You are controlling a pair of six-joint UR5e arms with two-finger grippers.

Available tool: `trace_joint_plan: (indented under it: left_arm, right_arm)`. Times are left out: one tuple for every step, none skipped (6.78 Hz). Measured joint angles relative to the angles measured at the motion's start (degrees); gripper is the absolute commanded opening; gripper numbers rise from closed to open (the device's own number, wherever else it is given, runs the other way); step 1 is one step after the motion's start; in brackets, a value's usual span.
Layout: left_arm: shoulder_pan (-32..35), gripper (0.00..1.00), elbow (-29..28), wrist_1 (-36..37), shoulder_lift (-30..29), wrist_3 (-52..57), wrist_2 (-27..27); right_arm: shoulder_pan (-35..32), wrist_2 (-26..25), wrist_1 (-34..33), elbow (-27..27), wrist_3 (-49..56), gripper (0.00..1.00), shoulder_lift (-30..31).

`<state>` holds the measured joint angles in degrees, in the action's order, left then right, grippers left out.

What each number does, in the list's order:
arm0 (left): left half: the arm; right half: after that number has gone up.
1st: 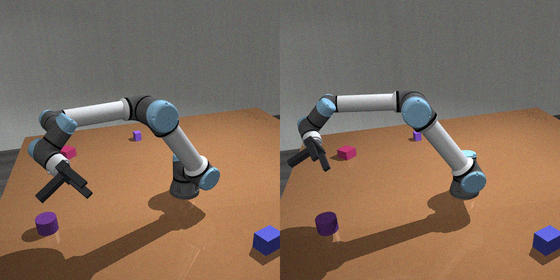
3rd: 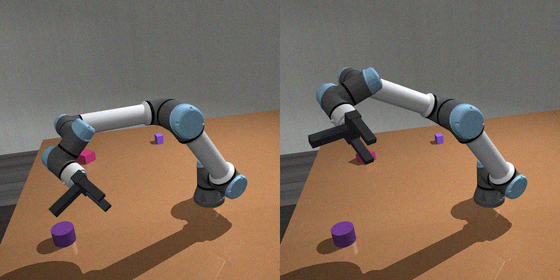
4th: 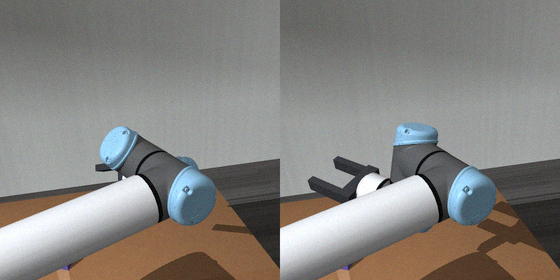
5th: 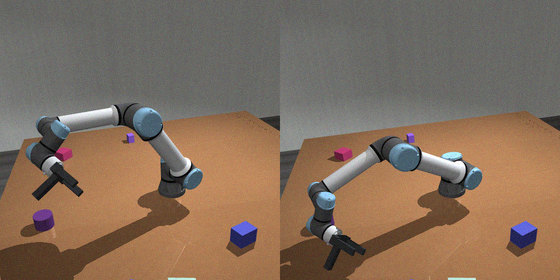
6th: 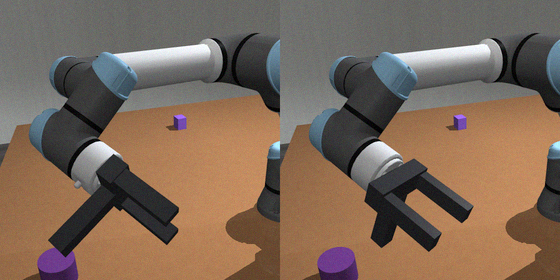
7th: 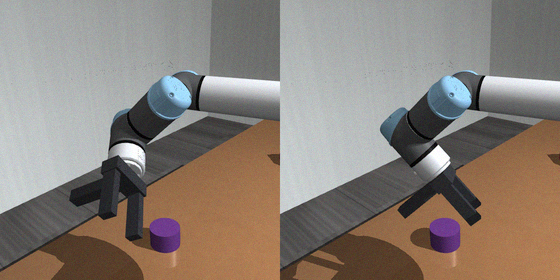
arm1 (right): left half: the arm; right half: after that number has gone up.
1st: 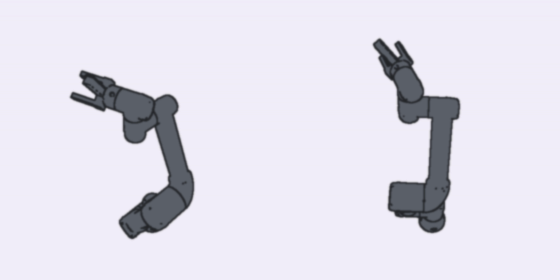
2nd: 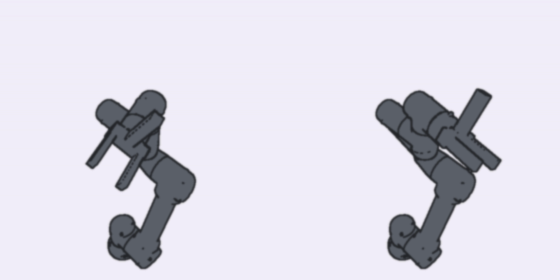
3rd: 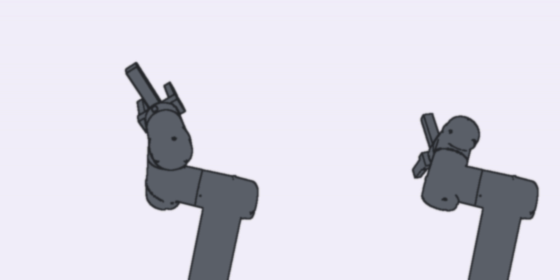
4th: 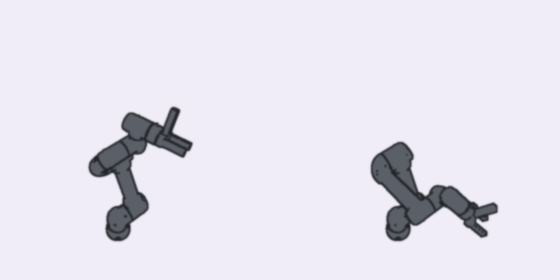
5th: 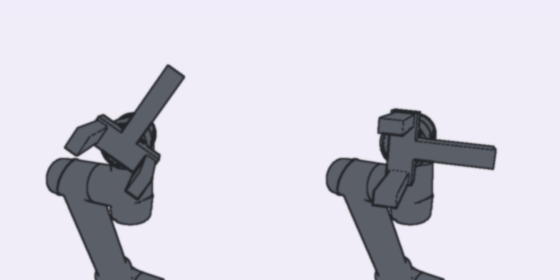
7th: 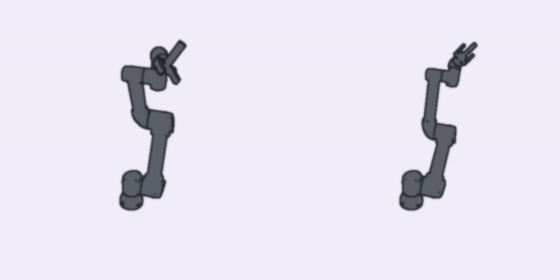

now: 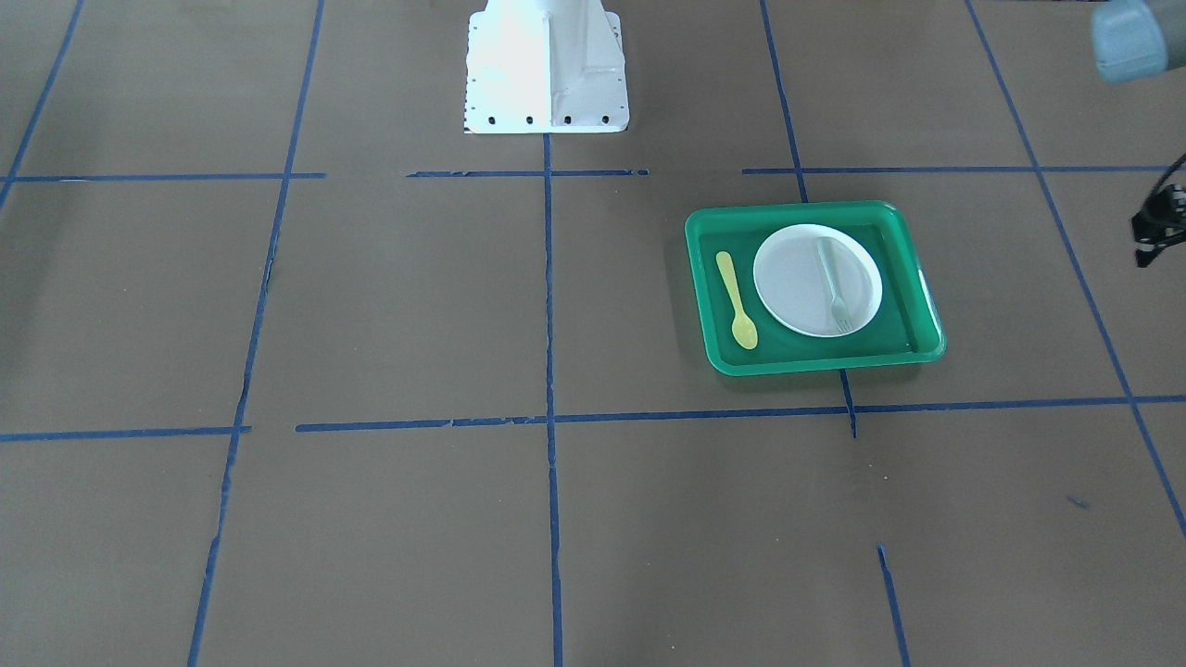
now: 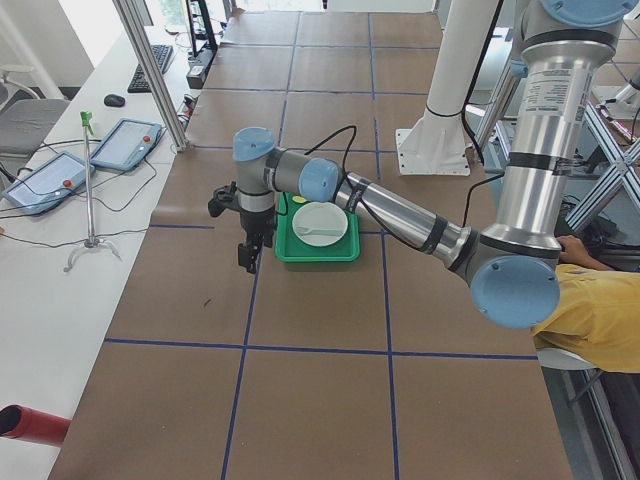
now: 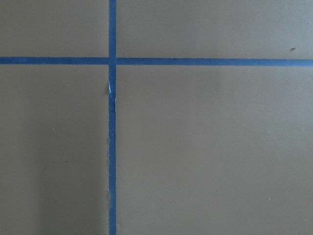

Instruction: Place spoon

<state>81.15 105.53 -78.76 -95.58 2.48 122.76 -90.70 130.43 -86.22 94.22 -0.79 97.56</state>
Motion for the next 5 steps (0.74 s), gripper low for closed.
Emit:
trace_joint_plan:
  left_arm:
    - [5.17, 1.00, -3.16, -0.51, 3.10, 3.82, 2.66]
    - [8.64, 1.00, -5.43, -2.59, 6.61, 6.76, 6.03]
    - [10.44, 1.00, -6.26, -4.97, 10.35, 9.37, 9.11]
    - [11.59, 1.00, -6.46, -6.36, 12.93, 10.28, 11.18]
    - [12.06, 1.00, -6.73, -6.88, 14.01, 10.47, 11.85]
  right_arm:
    - [0.00, 0.00, 0.00, 0.00, 0.00, 1.00, 0.00]
    - [0.00, 0.00, 0.00, 0.00, 0.00, 1.00, 0.00]
    - [0.00, 0.00, 0.02, 0.00, 0.02, 1.00, 0.00]
    - [0.00, 0.00, 0.04, 0.00, 0.06, 1.00, 0.00]
    - [0.00, 0.00, 0.02, 0.00, 0.06, 1.00, 0.00]
